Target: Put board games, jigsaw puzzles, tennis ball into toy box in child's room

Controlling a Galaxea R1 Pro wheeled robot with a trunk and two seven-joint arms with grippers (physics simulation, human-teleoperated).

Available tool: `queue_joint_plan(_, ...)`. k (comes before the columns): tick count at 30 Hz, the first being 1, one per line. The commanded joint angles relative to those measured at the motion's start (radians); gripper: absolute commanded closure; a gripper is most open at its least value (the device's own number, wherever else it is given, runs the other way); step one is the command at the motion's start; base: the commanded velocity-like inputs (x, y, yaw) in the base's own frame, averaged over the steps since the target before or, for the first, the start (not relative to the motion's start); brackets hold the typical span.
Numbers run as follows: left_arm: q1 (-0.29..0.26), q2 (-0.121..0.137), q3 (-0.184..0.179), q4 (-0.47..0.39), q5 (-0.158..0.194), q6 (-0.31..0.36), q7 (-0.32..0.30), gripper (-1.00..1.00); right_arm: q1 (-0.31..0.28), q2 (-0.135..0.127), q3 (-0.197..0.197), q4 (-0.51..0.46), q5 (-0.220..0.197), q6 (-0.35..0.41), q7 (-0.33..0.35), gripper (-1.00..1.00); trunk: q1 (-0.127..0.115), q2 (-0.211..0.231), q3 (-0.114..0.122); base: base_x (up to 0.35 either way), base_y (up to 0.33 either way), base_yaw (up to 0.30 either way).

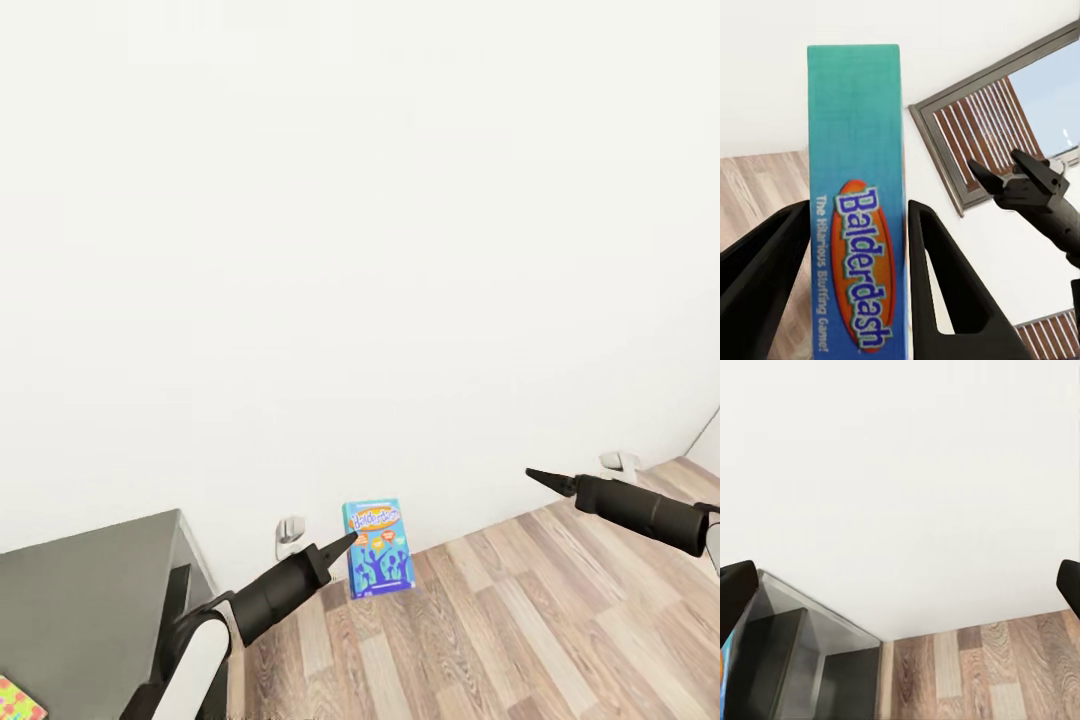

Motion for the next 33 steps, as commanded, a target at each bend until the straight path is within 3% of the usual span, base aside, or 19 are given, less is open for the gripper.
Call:
queue_joint_plan(1,-0.001,0.0,0.001,-0.002,0.009,0.007,0.0,1.0,-0.001,0.0,-0.001,0.0,0.003,0.005,0.006,-1.0,-0.004,0.006,0.002,0.0,0.0,0.28)
queue_joint_plan(33,0.016,0.001,0.003,-0.006,0.001,0.01,-0.019,1.0,0.0,-0.004,0.0,0.0,0.003,0.003,0.007,-1.0,-0.126,0.23,0.102,0.0,0.0,0.28)
